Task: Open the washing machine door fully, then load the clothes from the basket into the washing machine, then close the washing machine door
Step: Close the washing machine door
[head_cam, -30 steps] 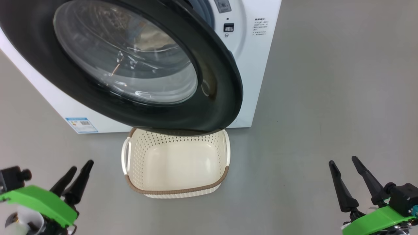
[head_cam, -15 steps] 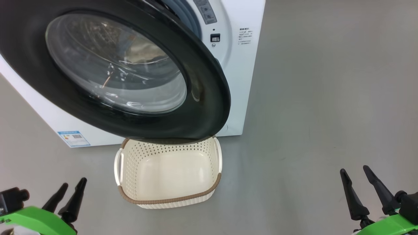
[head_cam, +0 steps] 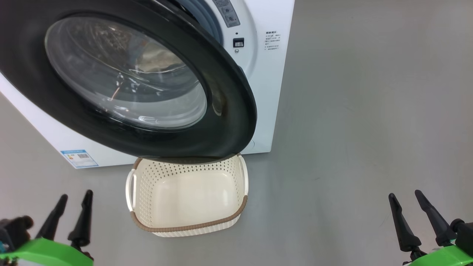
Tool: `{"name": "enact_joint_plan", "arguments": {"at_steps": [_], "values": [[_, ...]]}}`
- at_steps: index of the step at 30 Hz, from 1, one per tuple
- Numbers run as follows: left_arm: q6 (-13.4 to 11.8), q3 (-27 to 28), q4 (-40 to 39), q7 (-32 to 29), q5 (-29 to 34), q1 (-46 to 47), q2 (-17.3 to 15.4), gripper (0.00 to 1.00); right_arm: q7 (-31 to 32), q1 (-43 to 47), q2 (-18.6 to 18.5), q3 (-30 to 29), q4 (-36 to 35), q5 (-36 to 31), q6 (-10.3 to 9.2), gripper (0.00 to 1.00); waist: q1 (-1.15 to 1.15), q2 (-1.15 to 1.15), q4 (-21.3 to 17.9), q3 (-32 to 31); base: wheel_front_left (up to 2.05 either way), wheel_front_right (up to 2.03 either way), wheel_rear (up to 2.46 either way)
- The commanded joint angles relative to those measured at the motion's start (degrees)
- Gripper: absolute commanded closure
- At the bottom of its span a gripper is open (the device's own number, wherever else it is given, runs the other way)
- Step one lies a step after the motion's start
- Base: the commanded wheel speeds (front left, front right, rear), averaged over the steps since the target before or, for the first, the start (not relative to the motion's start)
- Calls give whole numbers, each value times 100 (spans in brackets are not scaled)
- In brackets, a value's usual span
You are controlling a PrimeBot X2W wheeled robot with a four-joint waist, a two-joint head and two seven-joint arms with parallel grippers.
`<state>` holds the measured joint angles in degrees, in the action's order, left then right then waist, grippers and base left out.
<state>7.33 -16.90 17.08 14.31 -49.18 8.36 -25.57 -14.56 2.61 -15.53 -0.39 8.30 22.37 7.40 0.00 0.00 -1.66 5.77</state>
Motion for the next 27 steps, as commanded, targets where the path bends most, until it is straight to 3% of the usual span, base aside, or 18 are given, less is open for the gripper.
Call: {"name": "enact_joint_plan", "arguments": {"at_steps": [1, 5, 16, 27], "values": [[15, 345, -175, 68, 189, 22, -80, 0, -44, -53, -107, 100, -144, 87, 9, 0, 0, 0, 1, 0, 0, 0, 0], [15, 848, -369, 68, 756, -193, 300, 0, -44, -66, -108, 78, -149, 102, 9, 0, 0, 0, 19, 1, 0, 0, 0], [15, 1419, -572, 68, 1999, -571, 960, 0, -44, -71, -84, 62, -140, 102, 9, 0, 0, 0, 57, 12, 0, 0, 0], [15, 1671, -491, 69, 2375, -677, 1283, 0, -44, -92, -71, 67, -133, 106, 9, 0, 0, 0, 80, 15, 0, 0, 0]]}}
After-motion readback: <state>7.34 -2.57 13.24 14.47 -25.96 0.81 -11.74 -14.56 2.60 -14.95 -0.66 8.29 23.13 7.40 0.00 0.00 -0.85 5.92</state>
